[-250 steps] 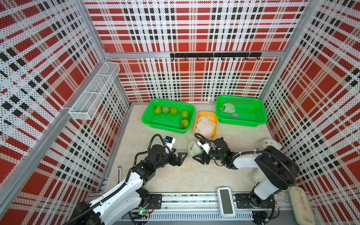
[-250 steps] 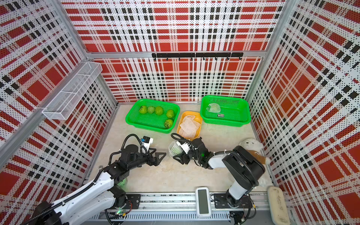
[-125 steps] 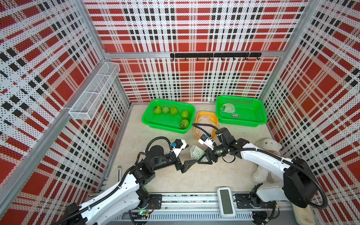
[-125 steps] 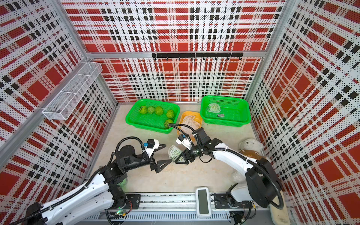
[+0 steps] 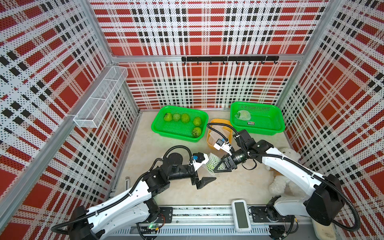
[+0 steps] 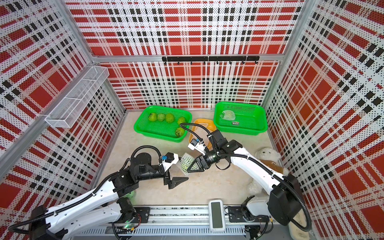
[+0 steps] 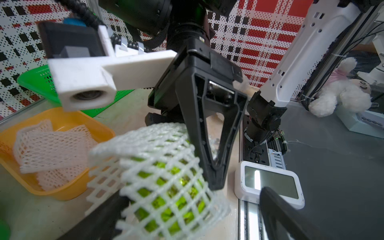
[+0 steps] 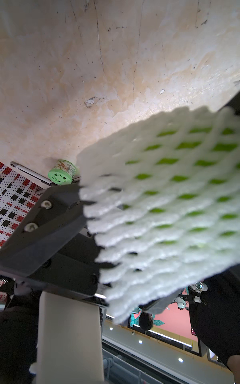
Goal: Sleeve custard apples in foam nets
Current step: Pick up the custard apple from the center of the board.
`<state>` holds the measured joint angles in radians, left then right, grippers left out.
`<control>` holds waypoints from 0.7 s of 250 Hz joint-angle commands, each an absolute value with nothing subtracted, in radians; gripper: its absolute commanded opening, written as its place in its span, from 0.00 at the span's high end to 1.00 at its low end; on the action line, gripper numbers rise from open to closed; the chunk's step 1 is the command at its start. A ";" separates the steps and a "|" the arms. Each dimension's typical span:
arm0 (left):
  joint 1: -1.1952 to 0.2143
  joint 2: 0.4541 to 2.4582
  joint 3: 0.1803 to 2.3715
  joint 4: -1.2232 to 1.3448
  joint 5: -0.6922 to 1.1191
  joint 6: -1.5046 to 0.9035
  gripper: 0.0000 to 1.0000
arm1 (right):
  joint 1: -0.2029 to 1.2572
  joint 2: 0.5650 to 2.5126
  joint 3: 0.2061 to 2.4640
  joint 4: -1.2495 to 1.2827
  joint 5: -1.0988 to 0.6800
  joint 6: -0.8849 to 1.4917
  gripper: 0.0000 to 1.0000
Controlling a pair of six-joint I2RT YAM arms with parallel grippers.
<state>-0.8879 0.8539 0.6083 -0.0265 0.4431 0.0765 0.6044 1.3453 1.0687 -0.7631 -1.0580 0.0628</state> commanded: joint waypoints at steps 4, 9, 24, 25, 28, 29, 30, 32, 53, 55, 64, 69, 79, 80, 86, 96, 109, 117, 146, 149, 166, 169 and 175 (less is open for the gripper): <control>-0.916 0.852 0.608 -0.038 0.400 0.091 0.01 | 0.600 1.366 1.103 -0.733 -1.111 0.104 0.46; -0.921 0.854 0.606 -0.038 0.387 0.094 0.01 | 0.600 1.365 1.101 -0.716 -1.117 0.121 0.46; -0.933 0.856 0.603 -0.034 0.340 0.099 0.01 | 0.600 1.359 1.097 -0.675 -1.125 0.165 0.46; -0.934 0.857 0.603 -0.033 0.338 0.099 0.01 | 0.601 1.359 1.098 -0.673 -1.125 0.166 0.46; -0.935 0.858 0.602 -0.028 0.333 0.101 0.02 | 0.600 1.358 1.097 -0.669 -1.123 0.173 0.46; -0.935 0.859 0.602 -0.026 0.331 0.100 0.02 | 0.600 1.356 1.098 -0.667 -1.122 0.175 0.46; -0.936 0.858 0.602 -0.026 0.329 0.098 0.02 | 0.599 1.356 1.098 -0.666 -1.122 0.176 0.46; -0.937 0.858 0.601 -0.023 0.324 0.100 0.02 | 0.600 1.355 1.097 -0.664 -1.121 0.179 0.46; -0.952 0.866 0.597 0.006 0.262 0.101 0.07 | 0.600 1.352 1.099 -0.657 -1.118 0.198 0.45; -0.954 0.867 0.597 0.009 0.253 0.101 0.08 | 0.601 1.351 1.098 -0.656 -1.119 0.200 0.45; -0.966 0.870 0.594 0.023 0.225 0.103 0.11 | 0.601 1.349 1.093 -0.641 -1.121 0.213 0.45; -0.974 0.871 0.591 0.032 0.208 0.106 0.13 | 0.601 1.346 1.088 -0.629 -1.121 0.227 0.45; -0.991 0.875 0.588 0.046 0.171 0.109 0.17 | 0.601 1.339 1.078 -0.597 -1.119 0.256 0.45; -0.992 0.876 0.588 0.048 0.170 0.110 0.17 | 0.601 1.338 1.077 -0.594 -1.119 0.259 0.44; -1.000 0.879 0.585 0.059 0.158 0.115 0.19 | 0.600 1.334 1.071 -0.576 -1.122 0.275 0.44; -1.015 0.882 0.583 0.070 0.119 0.117 0.25 | 0.601 1.330 1.065 -0.557 -1.126 0.295 0.43; -1.035 0.885 0.576 0.090 0.081 0.126 0.33 | 0.600 1.327 1.058 -0.537 -1.132 0.317 0.43; -1.052 0.885 0.573 0.099 0.043 0.131 0.35 | 0.601 1.323 1.057 -0.526 -1.130 0.331 0.43; -1.105 0.881 0.565 0.120 -0.066 0.166 0.40 | 0.601 1.320 1.052 -0.515 -1.125 0.359 0.43; -1.108 0.881 0.565 0.121 -0.076 0.168 0.41 | 0.601 1.320 1.052 -0.515 -1.125 0.361 0.43; -1.115 0.871 0.558 0.135 -0.114 0.177 0.46 | 0.600 1.320 1.048 -0.515 -1.124 0.372 0.40; -1.115 0.869 0.556 0.138 -0.125 0.178 0.47 | 0.601 1.320 1.047 -0.514 -1.124 0.373 0.39; -1.117 0.863 0.551 0.147 -0.143 0.176 0.48 | 0.601 1.319 1.042 -0.514 -1.124 0.374 0.38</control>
